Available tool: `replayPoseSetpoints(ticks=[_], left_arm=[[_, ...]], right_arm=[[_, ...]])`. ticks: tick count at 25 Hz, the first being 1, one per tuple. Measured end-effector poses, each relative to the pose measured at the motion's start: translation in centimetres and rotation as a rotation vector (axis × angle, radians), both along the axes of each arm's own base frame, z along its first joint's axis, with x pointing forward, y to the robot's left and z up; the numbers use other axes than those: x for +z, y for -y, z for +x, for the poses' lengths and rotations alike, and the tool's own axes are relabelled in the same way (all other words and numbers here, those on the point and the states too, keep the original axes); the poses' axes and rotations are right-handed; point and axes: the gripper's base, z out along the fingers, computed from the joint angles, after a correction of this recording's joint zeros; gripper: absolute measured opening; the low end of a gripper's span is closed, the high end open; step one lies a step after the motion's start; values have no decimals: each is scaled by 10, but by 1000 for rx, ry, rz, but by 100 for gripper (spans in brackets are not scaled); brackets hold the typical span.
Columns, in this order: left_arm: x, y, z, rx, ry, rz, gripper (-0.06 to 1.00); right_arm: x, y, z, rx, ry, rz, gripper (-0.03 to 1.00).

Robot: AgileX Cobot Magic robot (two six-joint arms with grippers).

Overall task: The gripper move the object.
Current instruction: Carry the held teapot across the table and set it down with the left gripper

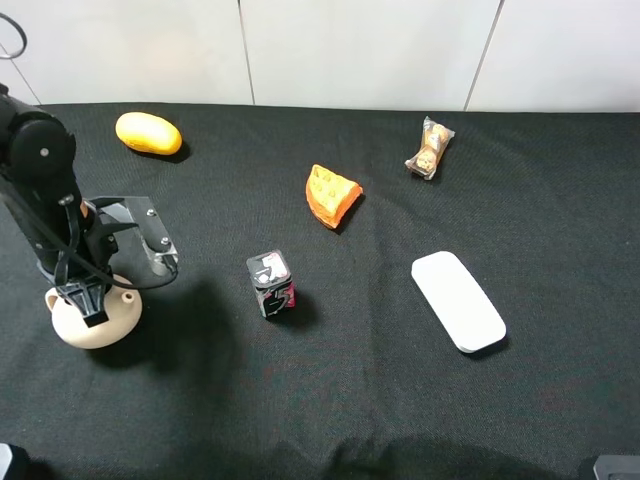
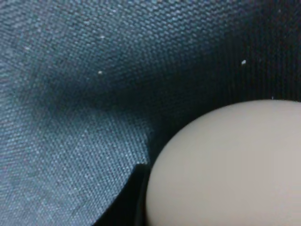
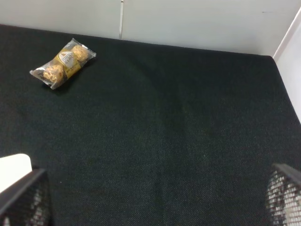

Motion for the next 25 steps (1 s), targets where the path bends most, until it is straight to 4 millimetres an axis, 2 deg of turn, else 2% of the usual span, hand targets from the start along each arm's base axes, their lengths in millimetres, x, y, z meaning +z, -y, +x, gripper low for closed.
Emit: replayPoseSetpoints(ticks=[7, 14, 25], left_arm=[[17, 0, 1, 13, 54, -15, 19], [36, -1, 1, 130, 64, 1, 19], [78, 5, 23, 232, 63, 32, 19]], right_arm=[[0, 0, 0, 0, 0, 0, 69], [0, 0, 0, 0, 0, 0, 69], [0, 0, 0, 0, 0, 0, 69]])
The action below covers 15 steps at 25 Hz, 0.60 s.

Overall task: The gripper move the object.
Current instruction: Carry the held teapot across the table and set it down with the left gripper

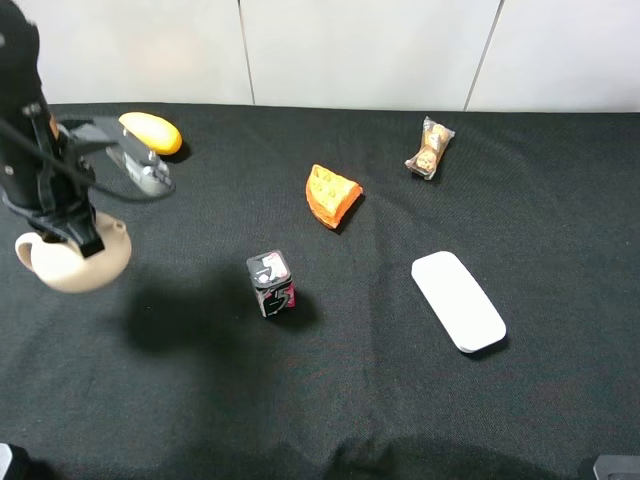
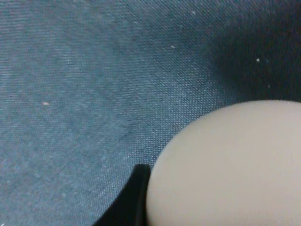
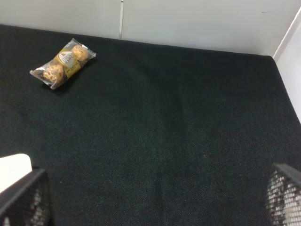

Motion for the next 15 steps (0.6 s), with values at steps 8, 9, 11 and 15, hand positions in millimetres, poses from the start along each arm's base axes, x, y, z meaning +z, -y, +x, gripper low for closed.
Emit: replayPoseSetpoints(ticks=[8, 9, 11, 15], left_arm=[[36, 10, 23, 145, 82, -44, 19], [41, 11, 26, 166, 93, -49, 19], [49, 13, 30, 202, 109, -57, 19], [65, 16, 38, 243, 144, -74, 19]], right_arm=[[0, 0, 0, 0, 0, 0, 69], [0, 0, 0, 0, 0, 0, 69], [0, 0, 0, 0, 0, 0, 69], [0, 0, 0, 0, 0, 0, 69]])
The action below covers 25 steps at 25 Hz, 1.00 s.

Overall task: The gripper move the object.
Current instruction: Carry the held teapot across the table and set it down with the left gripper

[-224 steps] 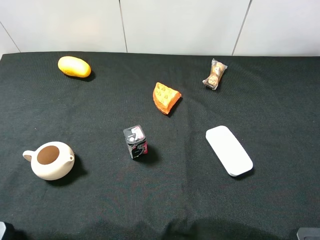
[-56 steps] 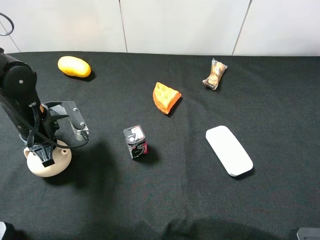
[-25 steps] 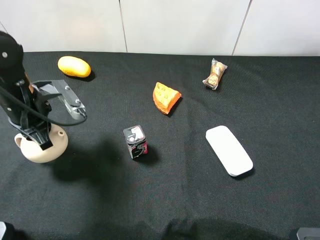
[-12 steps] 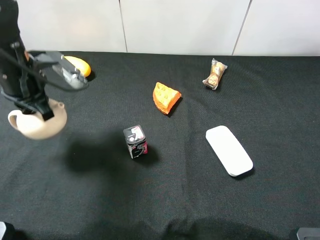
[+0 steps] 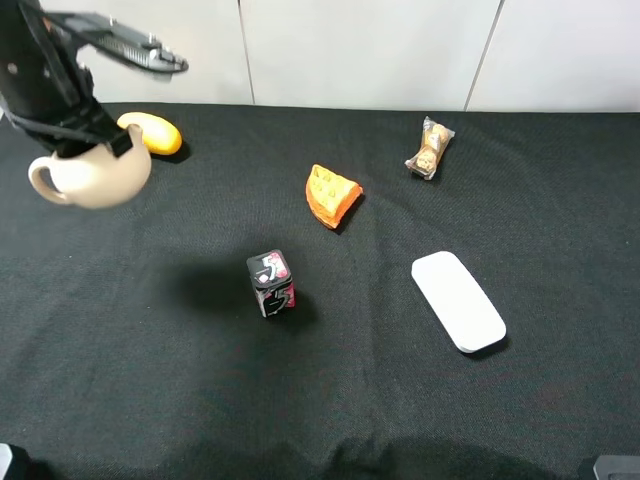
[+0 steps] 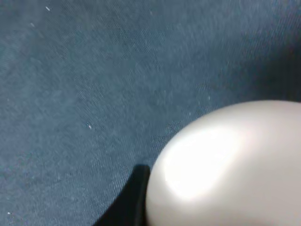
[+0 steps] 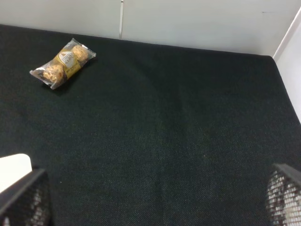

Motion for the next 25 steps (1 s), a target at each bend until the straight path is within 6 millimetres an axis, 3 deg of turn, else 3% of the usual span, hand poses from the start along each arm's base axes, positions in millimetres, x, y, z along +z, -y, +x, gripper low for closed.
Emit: replayPoseSetpoints(ticks=[5, 25], left_arm=[[5, 11, 14, -7, -27, 27, 19], [0, 105, 98, -178, 98, 36, 19]], right_arm=[[0, 0, 0, 0, 0, 0, 69], [0, 0, 0, 0, 0, 0, 69]])
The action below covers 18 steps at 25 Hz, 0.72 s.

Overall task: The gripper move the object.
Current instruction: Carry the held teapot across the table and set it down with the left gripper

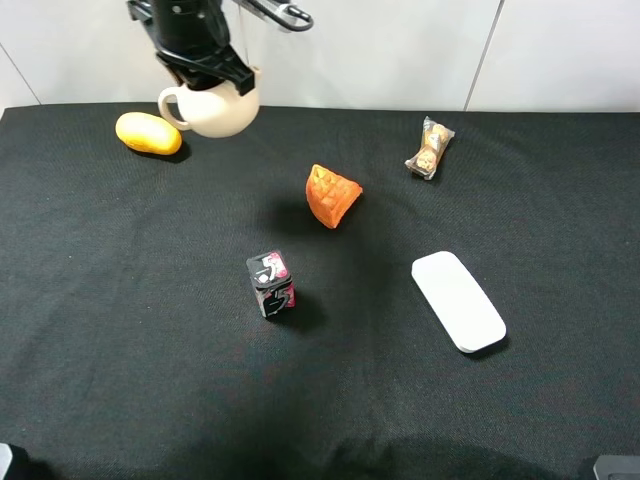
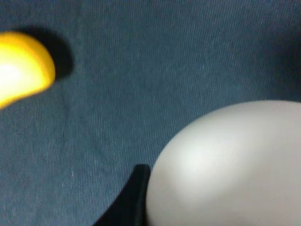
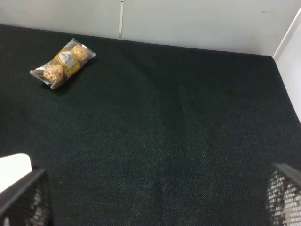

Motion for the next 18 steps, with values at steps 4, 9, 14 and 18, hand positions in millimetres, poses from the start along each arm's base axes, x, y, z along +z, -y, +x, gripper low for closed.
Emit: replayPoseSetpoints(ticks=[4, 9, 14, 18], left_arm=[[-7, 13, 11, -29, 27, 21, 19], [-18, 25, 21, -57, 51, 56, 19], [-39, 30, 32, -75, 74, 67, 19], [-52, 34, 40, -97, 116, 67, 19]], right_arm=[[0, 0, 0, 0, 0, 0, 69], [0, 0, 0, 0, 0, 0, 69], [0, 0, 0, 0, 0, 0, 69], [0, 0, 0, 0, 0, 0, 69]])
